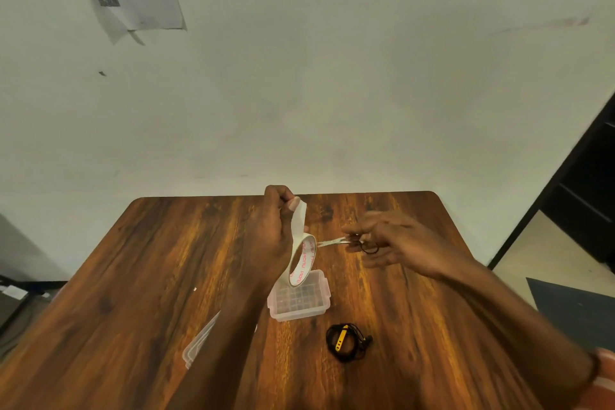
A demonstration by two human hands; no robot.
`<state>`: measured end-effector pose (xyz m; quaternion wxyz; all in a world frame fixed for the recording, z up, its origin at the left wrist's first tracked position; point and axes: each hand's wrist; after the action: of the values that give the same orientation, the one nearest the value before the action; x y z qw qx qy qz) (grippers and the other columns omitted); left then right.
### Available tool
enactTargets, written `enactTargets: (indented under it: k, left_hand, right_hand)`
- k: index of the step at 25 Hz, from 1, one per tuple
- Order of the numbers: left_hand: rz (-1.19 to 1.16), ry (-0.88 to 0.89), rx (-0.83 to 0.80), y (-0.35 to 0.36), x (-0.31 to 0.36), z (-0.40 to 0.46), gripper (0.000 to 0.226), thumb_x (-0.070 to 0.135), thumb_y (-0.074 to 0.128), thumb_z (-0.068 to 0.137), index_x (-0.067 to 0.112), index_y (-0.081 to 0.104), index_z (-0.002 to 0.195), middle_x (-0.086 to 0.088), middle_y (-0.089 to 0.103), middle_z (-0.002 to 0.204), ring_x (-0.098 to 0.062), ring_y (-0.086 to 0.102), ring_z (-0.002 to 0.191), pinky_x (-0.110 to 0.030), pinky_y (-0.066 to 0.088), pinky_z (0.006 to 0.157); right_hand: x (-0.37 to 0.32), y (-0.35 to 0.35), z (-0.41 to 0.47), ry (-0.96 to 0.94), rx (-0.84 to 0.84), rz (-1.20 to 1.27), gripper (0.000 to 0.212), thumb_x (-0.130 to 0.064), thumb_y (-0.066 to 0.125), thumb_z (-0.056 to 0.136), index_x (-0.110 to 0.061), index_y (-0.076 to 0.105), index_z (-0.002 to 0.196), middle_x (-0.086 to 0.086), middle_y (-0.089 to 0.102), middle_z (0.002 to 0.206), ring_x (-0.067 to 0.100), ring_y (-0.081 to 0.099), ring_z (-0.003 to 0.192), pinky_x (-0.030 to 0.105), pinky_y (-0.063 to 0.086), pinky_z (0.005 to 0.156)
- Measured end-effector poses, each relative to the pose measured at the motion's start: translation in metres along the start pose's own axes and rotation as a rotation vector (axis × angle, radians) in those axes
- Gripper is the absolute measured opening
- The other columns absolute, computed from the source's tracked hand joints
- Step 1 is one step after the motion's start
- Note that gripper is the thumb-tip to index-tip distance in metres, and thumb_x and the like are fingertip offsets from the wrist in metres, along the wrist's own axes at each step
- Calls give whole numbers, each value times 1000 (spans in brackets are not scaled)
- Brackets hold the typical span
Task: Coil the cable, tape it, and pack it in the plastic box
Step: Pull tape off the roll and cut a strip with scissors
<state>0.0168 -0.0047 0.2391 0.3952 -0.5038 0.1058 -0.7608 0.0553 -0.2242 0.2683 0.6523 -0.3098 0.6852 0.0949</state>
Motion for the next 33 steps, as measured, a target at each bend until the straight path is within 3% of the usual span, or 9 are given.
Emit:
enactTargets:
  k: [2,5,10,15,18,24,28,30,33]
  left_hand:
    - [-4,-7,5,-2,1,1,16,27,52,97,18,46,110,7,59,97,-5,57,71,-8,39,61]
    - [-6,8,5,-3,4,4,19,25,52,97,15,48,112,8,58,96,-7,59,74,-5,42,54]
    - [-3,20,9,-3,9,5,21,24,52,98,12,48,115,8,57,96,-4,57,72,1,43,59]
    - [2,18,-10,-1,10,6,23,26,52,97,13,48,116,8,58,97,-5,57,72,2,43,58]
    - [13,48,24,2,13,7,22,25,51,97,12,48,115,8,57,96,-2,55,70,-4,45,55]
    - [7,118,48,7,14,8,20,28,51,96,13,50,109,10,57,94,3,53,69,-3,39,60]
    - [-29,172,72,9,15,8,24,33,45,93,13,51,106,11,56,93,4,54,69,-2,45,57]
    - [-48,189,82,9,16,7,18,29,47,93,16,49,104,10,56,91,4,53,68,1,45,64]
    - [-47,210,96,10,17,7,19,28,48,93,13,51,104,10,55,91,4,53,68,-2,43,58]
  right_hand:
    - [-4,-1,-1,-42,-14,7,26,-1,53,96,-10,74,109,11,67,103,29,71,102,40,62,82]
    - [-4,-1,-3,-137,-34,-225,29,3,66,88,-8,71,115,5,64,98,25,72,94,36,63,78]
    - [-8,-7,-5,-95,-105,-203,38,13,54,91,-5,67,122,-2,61,99,22,71,103,42,62,84]
    - [-18,-3,-10,-181,55,-541,35,-15,83,75,-13,75,109,-9,65,83,13,70,76,33,61,69]
    - [-31,-1,-10,-196,33,-662,31,-38,82,71,-20,79,96,-3,70,73,16,67,67,26,50,57]
    - [-44,4,3,-186,-57,-726,34,-40,79,73,-19,80,99,-13,65,67,11,62,61,19,42,53]
    - [-49,6,8,-175,-77,-746,37,-40,80,74,-18,78,104,-21,63,72,11,67,62,19,50,52]
    - [-52,6,10,-173,-104,-727,35,-38,80,75,-17,79,103,-20,67,74,12,69,56,22,55,53]
    - [-55,6,13,-186,-161,-688,31,-32,81,76,-12,79,101,-12,73,81,8,66,47,16,51,45]
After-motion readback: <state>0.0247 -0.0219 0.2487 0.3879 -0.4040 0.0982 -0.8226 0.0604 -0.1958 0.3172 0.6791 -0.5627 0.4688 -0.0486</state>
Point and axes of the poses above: each hand's wrist, its own z-axis towards the middle knuckle, its own y-axis out of the palm, x = y × z
